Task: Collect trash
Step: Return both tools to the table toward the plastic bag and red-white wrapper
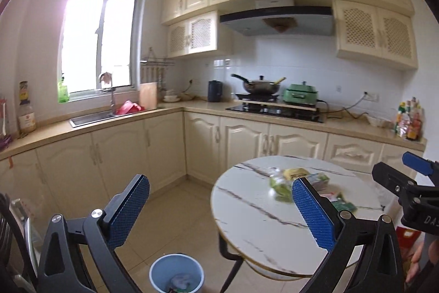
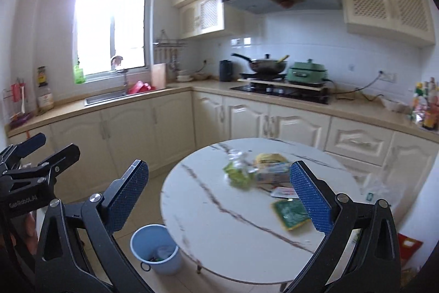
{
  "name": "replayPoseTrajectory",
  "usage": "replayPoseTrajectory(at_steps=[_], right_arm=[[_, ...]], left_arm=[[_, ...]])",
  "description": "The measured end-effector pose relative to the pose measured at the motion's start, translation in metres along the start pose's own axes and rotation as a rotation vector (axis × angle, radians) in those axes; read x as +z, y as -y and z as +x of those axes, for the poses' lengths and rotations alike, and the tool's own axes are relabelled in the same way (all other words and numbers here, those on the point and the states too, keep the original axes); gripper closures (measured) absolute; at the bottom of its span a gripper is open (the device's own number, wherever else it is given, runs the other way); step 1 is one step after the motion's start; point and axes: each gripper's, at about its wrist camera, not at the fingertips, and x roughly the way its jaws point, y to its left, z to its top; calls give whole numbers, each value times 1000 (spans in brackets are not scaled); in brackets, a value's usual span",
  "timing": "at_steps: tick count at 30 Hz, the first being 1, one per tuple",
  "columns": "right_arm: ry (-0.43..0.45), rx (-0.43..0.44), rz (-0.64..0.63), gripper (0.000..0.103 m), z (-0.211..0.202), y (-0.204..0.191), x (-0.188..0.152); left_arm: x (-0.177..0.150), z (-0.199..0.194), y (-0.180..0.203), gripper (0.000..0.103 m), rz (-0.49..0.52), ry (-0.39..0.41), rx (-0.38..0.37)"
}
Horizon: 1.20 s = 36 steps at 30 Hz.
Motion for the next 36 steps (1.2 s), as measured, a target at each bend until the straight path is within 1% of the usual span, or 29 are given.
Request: replayPoseTrajectory(at_steps=[2, 3, 4, 9, 13, 15, 16, 18, 19, 24, 27, 30, 33, 34, 36], right_arm=[[4, -35, 9, 0, -5, 12, 1], [6, -44, 14, 0, -7, 19, 1], [5, -53, 22, 0, -7, 27, 2], [-10, -99, 51, 0, -3, 62, -2], [-38, -129, 78, 0, 6, 87, -9], [-60, -146, 90, 0, 13, 99, -15], [-74, -151, 97, 0, 19, 106, -19], [-102, -162, 105, 0, 31, 115, -24], [-118, -165, 108, 0, 38, 120, -26], [-199, -177, 130, 0, 76, 141, -45], [-248, -181, 141, 0, 101, 153, -56], [-286, -176, 140, 0, 128, 163, -62], [-307, -161, 144, 0, 152, 170, -63], [-306, -157, 143, 0, 158, 172, -62], [-314, -153, 133, 0, 173, 175, -60]], left_arm=[[1, 0, 3, 1, 21, -7, -24], [-2, 0, 12, 1, 36, -13, -33], [0, -1, 6, 1, 47, -17, -38], [16, 30, 13, 1, 88, -56, -67], [34, 78, 11, 1, 88, -106, -64], [37, 96, 10, 1, 74, -136, -69], [45, 112, 17, 1, 69, -148, -74], [46, 134, 17, 1, 59, -179, -77], [51, 144, 17, 1, 55, -191, -77], [54, 205, 23, 1, 38, -273, -105], [60, 249, 35, 1, 48, -323, -135], [67, 296, 43, 1, 28, -374, -179], [81, 345, 53, 1, 21, -409, -218], [86, 362, 56, 1, 27, -418, -207], [97, 392, 64, 1, 45, -420, -210]])
